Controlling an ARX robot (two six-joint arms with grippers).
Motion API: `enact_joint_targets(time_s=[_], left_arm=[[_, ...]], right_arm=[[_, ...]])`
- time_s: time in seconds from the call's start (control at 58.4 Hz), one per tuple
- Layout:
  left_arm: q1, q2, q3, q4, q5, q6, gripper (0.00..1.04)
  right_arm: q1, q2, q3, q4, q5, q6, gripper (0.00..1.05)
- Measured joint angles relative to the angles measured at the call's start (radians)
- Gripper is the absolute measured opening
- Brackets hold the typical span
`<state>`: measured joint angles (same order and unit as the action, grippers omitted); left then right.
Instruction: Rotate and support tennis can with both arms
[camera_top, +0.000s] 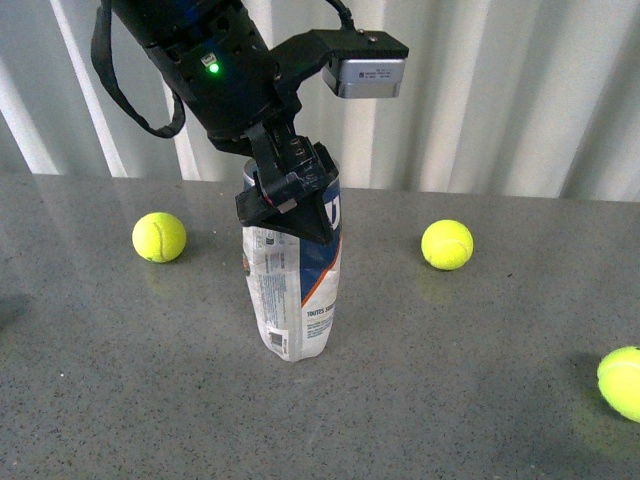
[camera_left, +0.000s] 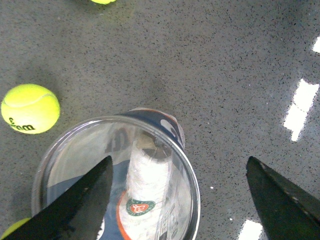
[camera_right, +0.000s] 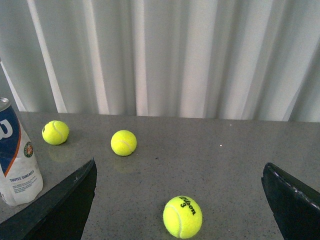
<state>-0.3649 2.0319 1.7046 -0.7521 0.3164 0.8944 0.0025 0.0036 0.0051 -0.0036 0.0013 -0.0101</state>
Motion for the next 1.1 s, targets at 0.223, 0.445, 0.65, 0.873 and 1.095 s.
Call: enact_joint_targets(time_s=[0.223,0.445,0.65,0.873,1.095], left_arm=[[0.042,-0.109,-0.029,0.027,0.053,-0.017,0.98],[0.144,-0.283,-0.111,0.27,0.153,-0.206,0.98],[0.293,-0.517,-0.369,0.743,0.04,-0.645,0.98],[0.428,-0.777,-0.767,0.925,0.107,-0.883,0.98],[0.557,-0.964,-1.078,0.995,0.174,-0.939,0.94]], right_arm=[[0.0,0.0,0.0,0.0,0.0,0.0,0.98],[0.0,0.0,0.0,0.0,0.0,0.0,0.98],[0.0,0.0,0.0,0.0,0.0,0.0,0.98],[0.0,0.0,0.0,0.0,0.0,0.0,0.98],[0.0,0.0,0.0,0.0,0.0,0.0,0.98]])
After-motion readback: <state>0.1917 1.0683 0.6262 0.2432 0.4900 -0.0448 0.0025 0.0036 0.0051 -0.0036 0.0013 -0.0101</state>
